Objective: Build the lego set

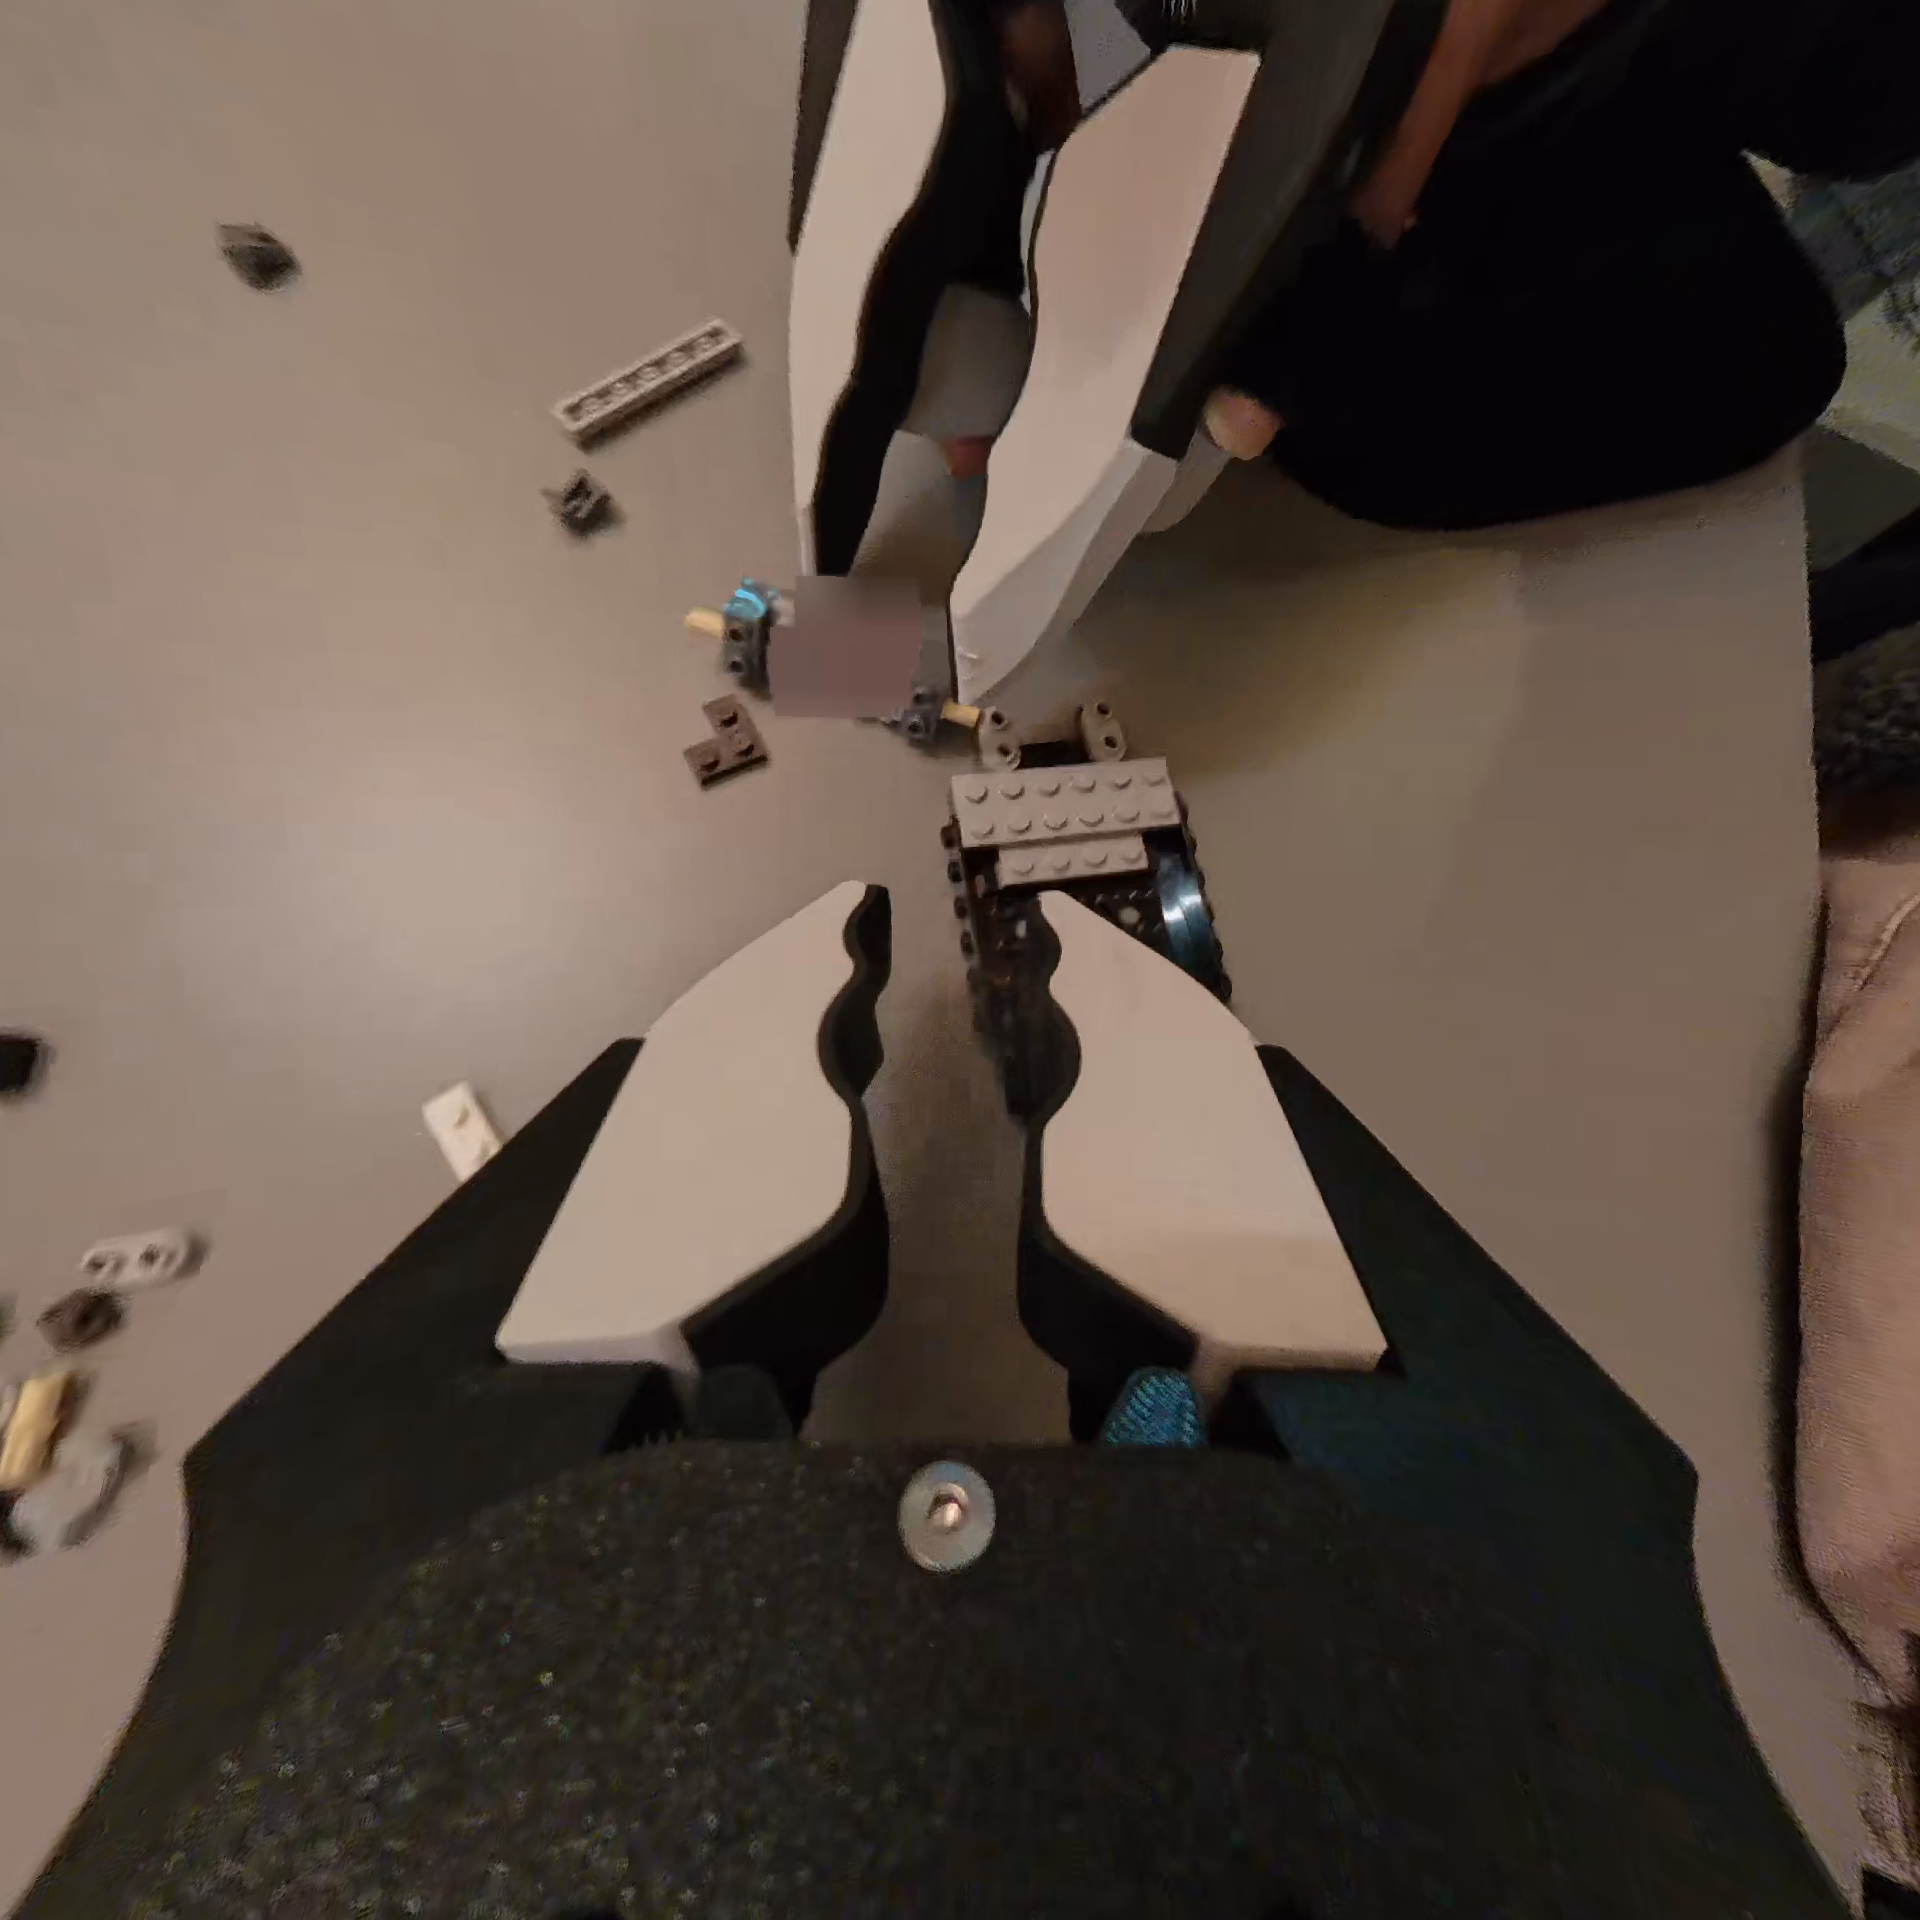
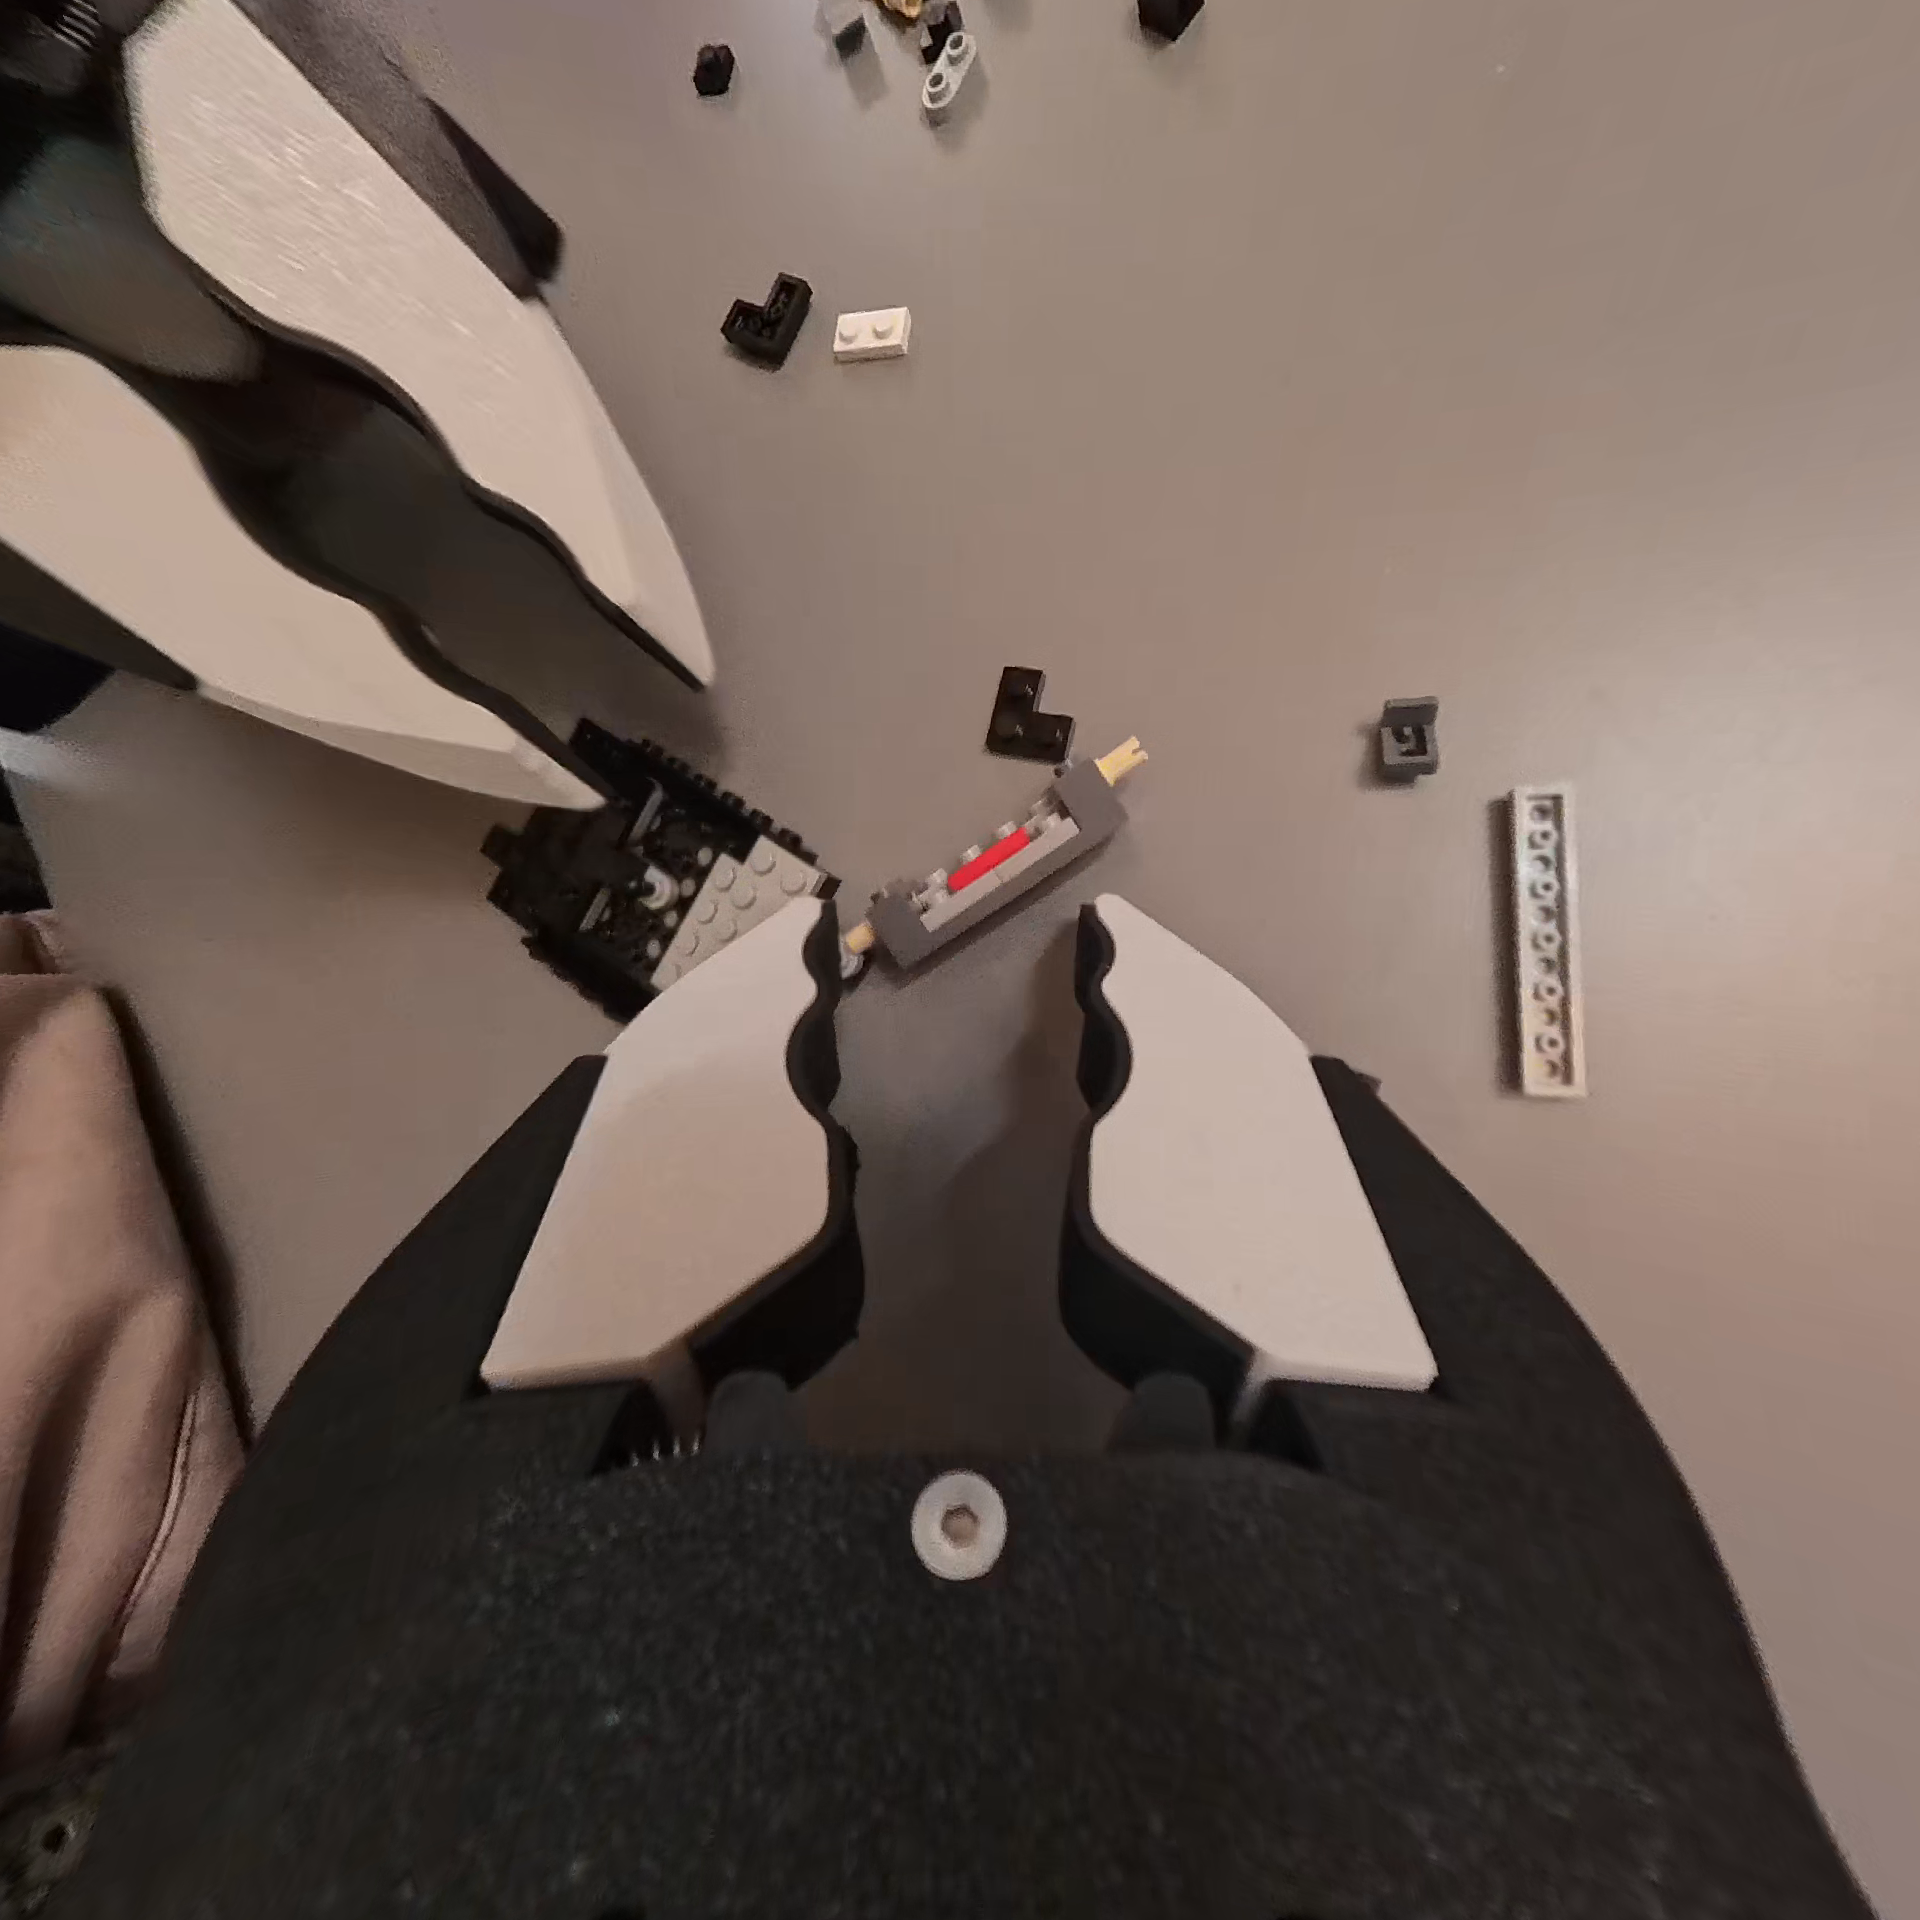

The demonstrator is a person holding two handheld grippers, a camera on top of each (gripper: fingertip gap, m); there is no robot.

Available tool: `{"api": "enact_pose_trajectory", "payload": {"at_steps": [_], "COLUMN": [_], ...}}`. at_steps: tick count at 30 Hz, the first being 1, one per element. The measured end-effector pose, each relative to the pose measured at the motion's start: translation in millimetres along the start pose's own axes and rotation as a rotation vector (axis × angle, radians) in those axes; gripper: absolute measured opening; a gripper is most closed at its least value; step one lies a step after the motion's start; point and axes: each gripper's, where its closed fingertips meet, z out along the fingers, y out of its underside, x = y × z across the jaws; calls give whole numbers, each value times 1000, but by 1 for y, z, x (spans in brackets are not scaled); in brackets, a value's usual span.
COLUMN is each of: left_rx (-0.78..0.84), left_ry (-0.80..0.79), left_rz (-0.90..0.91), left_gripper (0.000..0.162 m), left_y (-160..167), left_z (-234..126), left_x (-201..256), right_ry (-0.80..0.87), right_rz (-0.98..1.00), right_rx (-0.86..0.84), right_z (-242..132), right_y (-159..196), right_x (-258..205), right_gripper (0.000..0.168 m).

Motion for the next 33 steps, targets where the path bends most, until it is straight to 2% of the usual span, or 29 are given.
{"api": "enact_pose_trajectory", "payload": {"at_steps": [2, 5, 9, 12, 14, 18, 20, 21, 23, 24, 26, 28, 31, 33], "left_rx": [3, 27, 96, 158, 251, 493, 546, 564, 577, 577, 546, 506, 447, 382], "left_ry": [-48, -94, -102, -82, -2, 262, 341, 383, 454, 451, 431, 395, 368, 361], "left_rz": [-8, -41, -118, -201, -289, -489, -557, -570, -575, -573, -595, -638, -738, -798], "left_gripper": [26, 26, 27, 27, 29, 42, 44, 42, 17, 16, 15, 15, 14, 14], "left_y": [7, 15, 19, 20, 9, -26, -34, -36, -38, -38, -32, -22, -4, 11], "left_z": [-12, -29, -48, -59, -64, -77, -80, -82, -85, -85, -84, -82, -79, -72], "left_x": [-4, -6, -4, -4, 4, 26, 28, 31, 40, 40, 39, 34, 27, 25], "right_ry": [16, 28, -17, -171, -316, -608, -719, -754, -799, -811, -782, -675, -334, -178], "right_rz": [2, -20, 1, 47, 78, 119, 121, 124, 125, 125, 99, -5, -348, -571], "right_rx": [-30, -49, -4, 134, 222, 311, 346, 352, 352, 350, 342, 323, 239, 96], "right_z": [7, 12, 8, -6, -20, -33, -36, -35, -33, -31, -27, -24, -15, -4], "right_y": [-1, -3, -6, -23, -37, -52, -56, -57, -58, -58, -55, -51, -36, -16], "right_x": [1, 3, 2, -20, -47, -104, -125, -132, -141, -143, -140, -128, -91, -74], "right_gripper": [38, 18, 17, 16, 16, 17, 17, 16, 16, 16, 15, 28, 47, 63]}}
